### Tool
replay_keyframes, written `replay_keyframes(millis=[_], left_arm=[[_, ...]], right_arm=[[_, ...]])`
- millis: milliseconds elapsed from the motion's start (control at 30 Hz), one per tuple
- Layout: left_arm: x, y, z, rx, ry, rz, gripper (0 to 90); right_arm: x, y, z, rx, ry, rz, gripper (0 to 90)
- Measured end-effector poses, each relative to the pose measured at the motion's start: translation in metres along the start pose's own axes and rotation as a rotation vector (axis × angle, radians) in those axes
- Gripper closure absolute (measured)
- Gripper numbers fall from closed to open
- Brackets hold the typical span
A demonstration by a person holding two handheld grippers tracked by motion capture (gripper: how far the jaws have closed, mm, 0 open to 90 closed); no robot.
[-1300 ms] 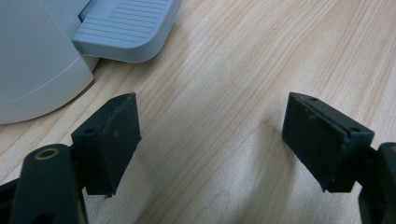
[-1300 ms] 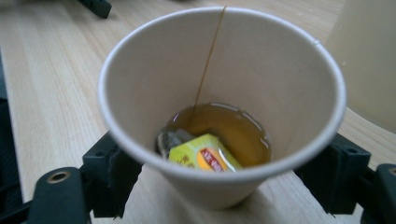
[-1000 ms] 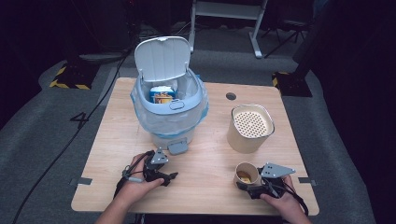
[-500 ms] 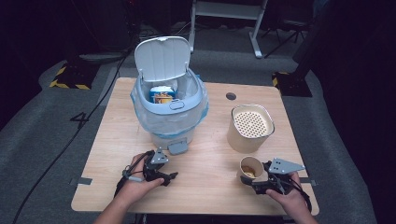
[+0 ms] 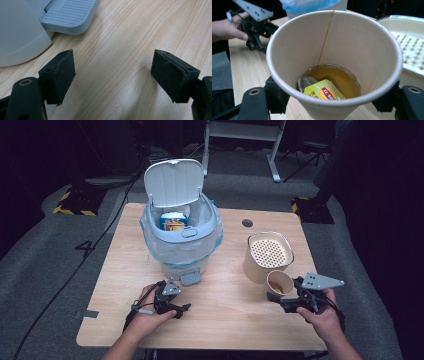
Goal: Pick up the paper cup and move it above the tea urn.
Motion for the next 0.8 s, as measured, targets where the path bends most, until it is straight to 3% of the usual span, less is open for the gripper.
replay_keyframes(millis=[233, 400, 800], left_arm=[[0.0, 0.0, 0.0, 0.001, -0.002, 0.0, 19.8], [0.0, 0.0, 0.0, 0.001, -0.002, 0.0, 19.9], [0.0, 0.0, 0.0, 0.001, -0.003, -0.001, 19.8]], right_arm=[[0.012, -0.005, 0.032, -0.005, -0.023, 0.007, 29.6], [0.024, -0.004, 0.054, -0.01, -0.035, -0.026, 29.6], [0.065, 0.009, 0.088, -0.007, -0.03, -0.064, 29.6]])
Point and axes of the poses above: each handheld gripper's, and its own axes: y roughly forward along the jaws, z roughly out of its top, x roughly to its right, the point moved 2 cm from there along y, roughly forward along the jaws, and after that the axes turned 3 degrees about z, right-handed, at the moved point
